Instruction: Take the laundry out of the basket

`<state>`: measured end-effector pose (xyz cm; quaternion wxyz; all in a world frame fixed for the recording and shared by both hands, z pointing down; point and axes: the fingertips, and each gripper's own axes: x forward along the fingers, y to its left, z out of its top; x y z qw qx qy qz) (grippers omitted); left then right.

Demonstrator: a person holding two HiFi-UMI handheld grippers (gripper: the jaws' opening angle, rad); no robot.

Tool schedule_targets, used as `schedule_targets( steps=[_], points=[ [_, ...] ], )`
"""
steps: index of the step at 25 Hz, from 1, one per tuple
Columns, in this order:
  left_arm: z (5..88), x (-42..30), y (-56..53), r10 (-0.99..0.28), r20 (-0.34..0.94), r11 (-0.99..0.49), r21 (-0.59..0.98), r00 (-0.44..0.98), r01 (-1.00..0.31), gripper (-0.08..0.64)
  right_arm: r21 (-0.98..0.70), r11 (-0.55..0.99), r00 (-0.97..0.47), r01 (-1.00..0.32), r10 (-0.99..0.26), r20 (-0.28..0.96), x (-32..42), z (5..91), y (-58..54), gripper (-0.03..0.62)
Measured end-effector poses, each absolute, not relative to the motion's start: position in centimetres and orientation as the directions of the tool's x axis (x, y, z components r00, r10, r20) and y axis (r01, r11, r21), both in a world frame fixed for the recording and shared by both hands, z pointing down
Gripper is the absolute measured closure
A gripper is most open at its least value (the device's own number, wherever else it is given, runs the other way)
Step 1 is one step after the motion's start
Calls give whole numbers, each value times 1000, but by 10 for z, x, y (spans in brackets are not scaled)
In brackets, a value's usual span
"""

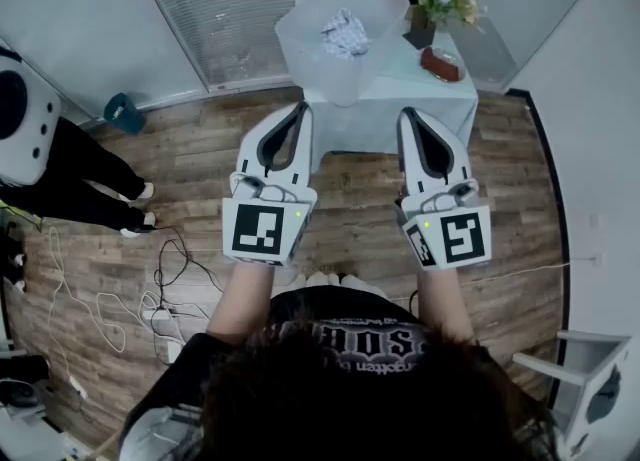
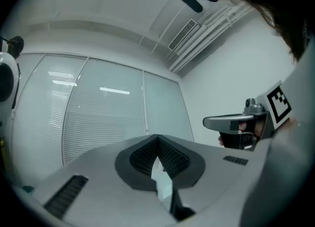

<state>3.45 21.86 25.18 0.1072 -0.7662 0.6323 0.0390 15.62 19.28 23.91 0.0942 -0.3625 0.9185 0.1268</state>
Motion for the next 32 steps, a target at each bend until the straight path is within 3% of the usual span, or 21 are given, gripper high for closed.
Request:
schedule_targets(
  steps=[32],
  points=[
    [274, 49, 187, -976, -160, -137, -77, 148, -988, 563, 47, 778, -756, -626, -591, -280, 179, 258, 155, 563]
  ],
)
